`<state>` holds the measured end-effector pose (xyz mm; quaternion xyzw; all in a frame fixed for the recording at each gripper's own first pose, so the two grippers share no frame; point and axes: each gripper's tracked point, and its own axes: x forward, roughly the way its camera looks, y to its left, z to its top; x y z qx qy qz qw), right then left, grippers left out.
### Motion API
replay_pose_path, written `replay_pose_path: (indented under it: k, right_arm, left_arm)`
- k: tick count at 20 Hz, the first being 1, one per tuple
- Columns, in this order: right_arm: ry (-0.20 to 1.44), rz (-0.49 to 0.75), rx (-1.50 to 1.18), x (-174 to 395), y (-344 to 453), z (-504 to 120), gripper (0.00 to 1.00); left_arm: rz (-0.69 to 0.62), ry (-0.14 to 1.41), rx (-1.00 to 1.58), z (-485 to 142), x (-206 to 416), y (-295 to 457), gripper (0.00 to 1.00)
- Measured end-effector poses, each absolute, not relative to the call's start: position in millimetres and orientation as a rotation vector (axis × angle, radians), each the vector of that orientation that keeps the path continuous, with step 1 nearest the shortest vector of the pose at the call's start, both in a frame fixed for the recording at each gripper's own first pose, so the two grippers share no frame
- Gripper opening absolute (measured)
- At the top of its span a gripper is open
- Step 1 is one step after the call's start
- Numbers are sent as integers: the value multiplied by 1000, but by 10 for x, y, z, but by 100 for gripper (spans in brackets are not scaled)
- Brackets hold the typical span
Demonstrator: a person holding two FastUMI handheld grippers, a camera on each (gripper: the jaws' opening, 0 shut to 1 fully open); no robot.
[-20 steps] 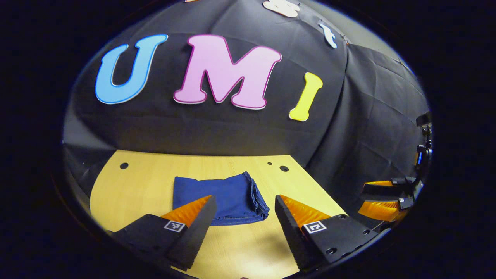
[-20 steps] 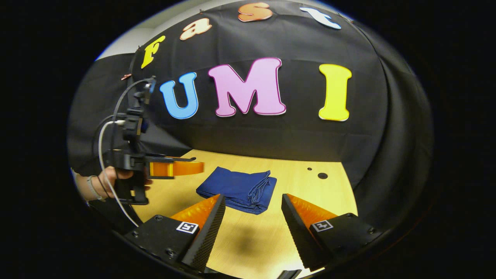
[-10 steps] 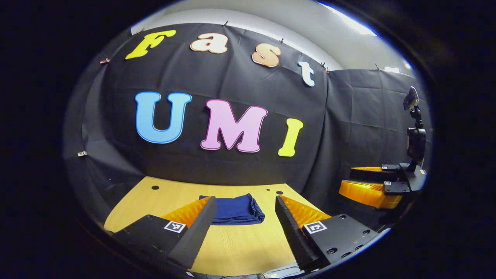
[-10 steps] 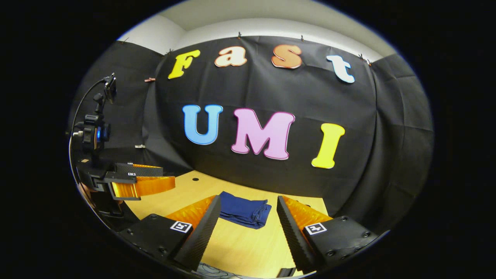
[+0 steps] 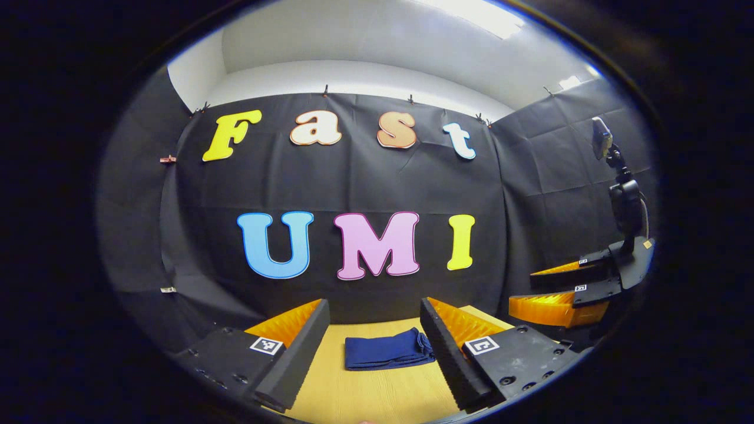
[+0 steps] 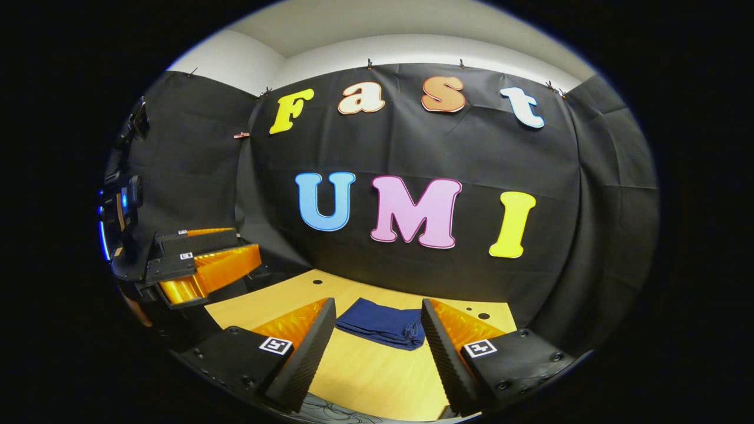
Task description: Grasp the waist and the cuffs of the jeans and fold them to make the two legs overlap; first hold the waist and fold one-third of the jeans toward the cuffs, then hold the cuffs and fold the remaining one-third in the same direction to finish folding.
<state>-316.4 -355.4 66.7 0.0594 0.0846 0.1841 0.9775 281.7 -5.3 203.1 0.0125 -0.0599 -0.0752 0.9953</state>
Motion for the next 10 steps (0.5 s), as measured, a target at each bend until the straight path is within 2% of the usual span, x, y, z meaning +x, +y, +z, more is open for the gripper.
replay_pose_path:
  k: [1, 2, 3, 5, 10]
  right_arm:
    - [175, 372, 122, -3213, -3655, 640, 90]
    - [174, 364, 117, -3203, -3750, 630, 90]
    - [181, 352, 112, -3174, -3809, 629, 89]
    - [184, 338, 121, -3122, -3895, 678, 89]
    - [145, 313, 116, -2968, -3993, 816, 90]
  left_arm:
    - [-143, -120, 32, 2012, 2827, -65, 96]
    - [-147, -121, 28, 2031, 2825, -126, 92]
    - [-155, -118, 19, 2037, 2833, -192, 96]
    - [-150, -117, 0, 2054, 2859, -212, 92]
    - [-113, -150, 13, 2181, 2860, -131, 95]
